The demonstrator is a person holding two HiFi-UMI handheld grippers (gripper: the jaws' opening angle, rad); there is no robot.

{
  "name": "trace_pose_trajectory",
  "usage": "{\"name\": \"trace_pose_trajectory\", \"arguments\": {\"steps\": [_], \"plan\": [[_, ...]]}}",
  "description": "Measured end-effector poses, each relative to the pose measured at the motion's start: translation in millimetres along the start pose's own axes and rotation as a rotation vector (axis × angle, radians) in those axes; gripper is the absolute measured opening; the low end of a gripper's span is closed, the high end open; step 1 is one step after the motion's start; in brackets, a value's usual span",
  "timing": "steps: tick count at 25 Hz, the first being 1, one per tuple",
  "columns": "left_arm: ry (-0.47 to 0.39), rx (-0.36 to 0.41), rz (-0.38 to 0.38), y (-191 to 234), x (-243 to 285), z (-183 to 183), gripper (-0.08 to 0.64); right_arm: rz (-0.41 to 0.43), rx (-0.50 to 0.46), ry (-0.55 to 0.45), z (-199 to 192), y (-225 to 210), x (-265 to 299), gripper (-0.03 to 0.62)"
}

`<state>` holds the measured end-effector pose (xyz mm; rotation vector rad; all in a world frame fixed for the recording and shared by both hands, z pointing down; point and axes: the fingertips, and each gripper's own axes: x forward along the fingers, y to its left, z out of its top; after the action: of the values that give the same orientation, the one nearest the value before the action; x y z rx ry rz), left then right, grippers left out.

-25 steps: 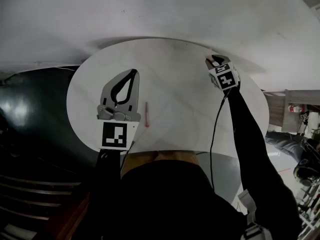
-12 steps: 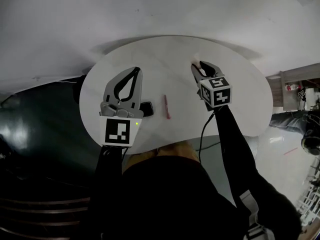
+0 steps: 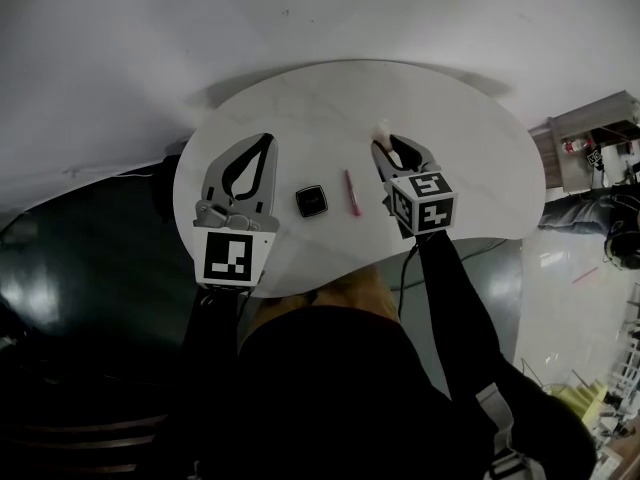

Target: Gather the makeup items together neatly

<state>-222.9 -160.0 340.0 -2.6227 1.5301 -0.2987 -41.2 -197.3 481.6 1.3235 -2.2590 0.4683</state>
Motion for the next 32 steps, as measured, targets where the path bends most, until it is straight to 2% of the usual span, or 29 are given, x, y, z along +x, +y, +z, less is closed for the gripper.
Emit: {"name": "trace_pose_trajectory", "arguments": {"steps": [4, 10, 19, 23, 27, 32], "plan": [[-0.007, -0.01, -0.01, -6.6, 4.6, -1.5, 0.014, 0.018, 0.001, 0.017, -3.3, 4.4, -3.9, 0.13], [0.008, 0.004, -0.026, -26.9, 23.9, -2.8, 0.014, 0.023, -0.001, 0.073, -25.8, -13.3, -1.8, 0.131], [0.045, 0.004, -0.052, -57.4, 44.0, -13.4, 0.014, 0.069, 0.039, 0.312, -133.7, -19.9, 17.4, 0.135], [0.05, 0.0, -0.06, -65.4, 51.0, -15.1, 0.014, 0.076, 0.103, 0.389, -171.6, -16.1, 21.9, 0.14], [0.069, 0.0, -0.058, -68.4, 52.1, -19.8, 0.014, 0.06, 0.156, 0.416, -188.8, -12.9, 24.6, 0.146], [0.084, -0.003, -0.058, -70.9, 54.9, -23.4, 0.014, 0.036, 0.185, 0.402, -188.4, -15.6, 28.9, 0.152]]}}
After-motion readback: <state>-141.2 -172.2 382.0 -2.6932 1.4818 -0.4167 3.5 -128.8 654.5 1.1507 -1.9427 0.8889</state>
